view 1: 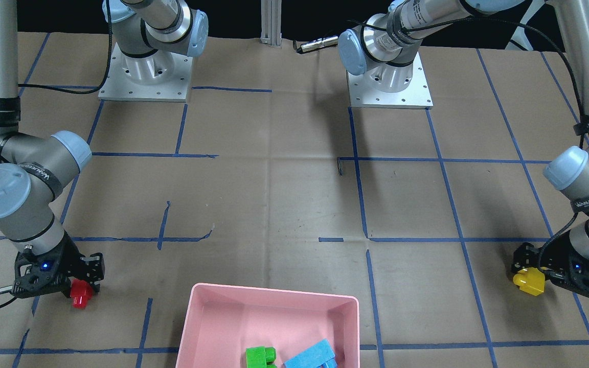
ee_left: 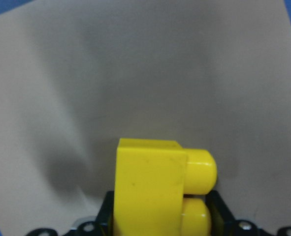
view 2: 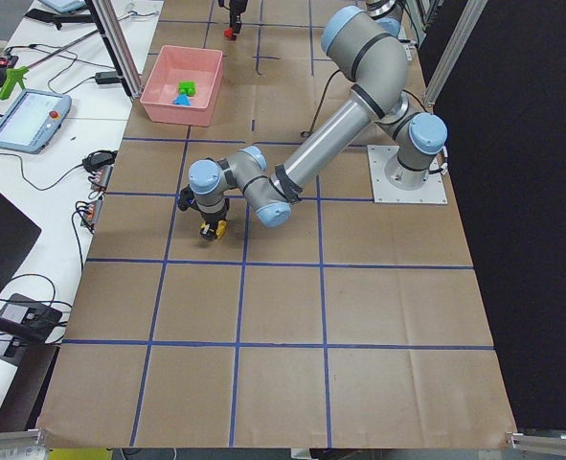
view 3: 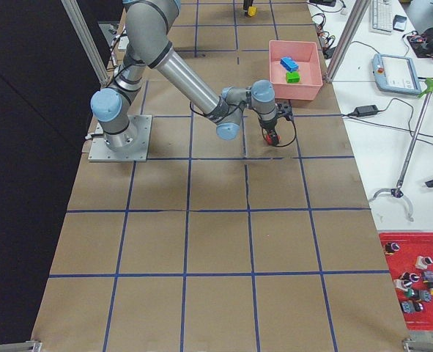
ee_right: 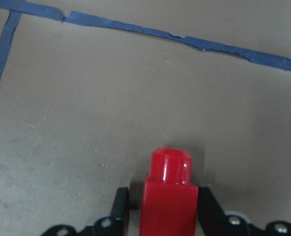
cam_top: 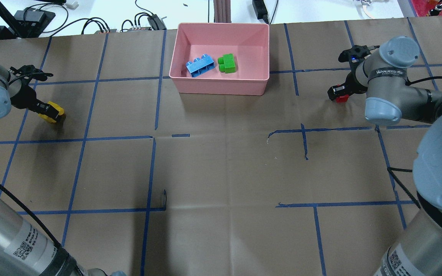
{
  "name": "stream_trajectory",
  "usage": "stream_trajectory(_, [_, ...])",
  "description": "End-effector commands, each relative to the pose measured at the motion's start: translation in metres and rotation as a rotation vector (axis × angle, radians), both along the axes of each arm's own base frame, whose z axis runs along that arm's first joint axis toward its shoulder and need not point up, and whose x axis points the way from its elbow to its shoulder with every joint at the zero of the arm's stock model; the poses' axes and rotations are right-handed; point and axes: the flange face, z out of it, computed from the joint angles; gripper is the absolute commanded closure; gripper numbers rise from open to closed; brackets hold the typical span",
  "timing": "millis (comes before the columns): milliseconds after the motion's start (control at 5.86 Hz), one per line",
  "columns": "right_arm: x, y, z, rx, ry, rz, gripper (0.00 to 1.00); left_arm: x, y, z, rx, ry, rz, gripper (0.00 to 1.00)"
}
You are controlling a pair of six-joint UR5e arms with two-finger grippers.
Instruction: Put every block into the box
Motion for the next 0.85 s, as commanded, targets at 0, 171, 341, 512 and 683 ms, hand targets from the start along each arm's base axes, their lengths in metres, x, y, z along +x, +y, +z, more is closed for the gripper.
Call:
stream_trajectory(0, [-0.002, -0.004, 0.012, -0.027, 0.009, -0.001, 0.96, 0.002, -0.007, 0.011, -0.021, -0.016, -0.001, 0.69])
stream_trajectory(171, [-0.004, -0.012, 0.043, -0.071, 0.016, -0.001, 0.96, 0.002, -0.008, 0.017, -0.029, -0.023, 0.001, 0.77])
stream_trajectory(341, [-0.001, -0.008, 0.083, -0.027, -0.004, 0.004, 0.96, 0.003, -0.009, 0.017, -0.039, -0.03, 0.001, 0.87])
stream_trajectory(512, [0.003, -0.004, 0.117, 0.017, -0.023, 0.009, 0.96, 0.002, -0.01, 0.021, -0.045, -0.035, 0.001, 0.99])
stream_trajectory(683, [0.023, -0.031, 0.162, -0.006, -0.029, 0.033, 0.96, 0.003, -0.01, 0.024, -0.052, -0.039, 0.001, 1.0])
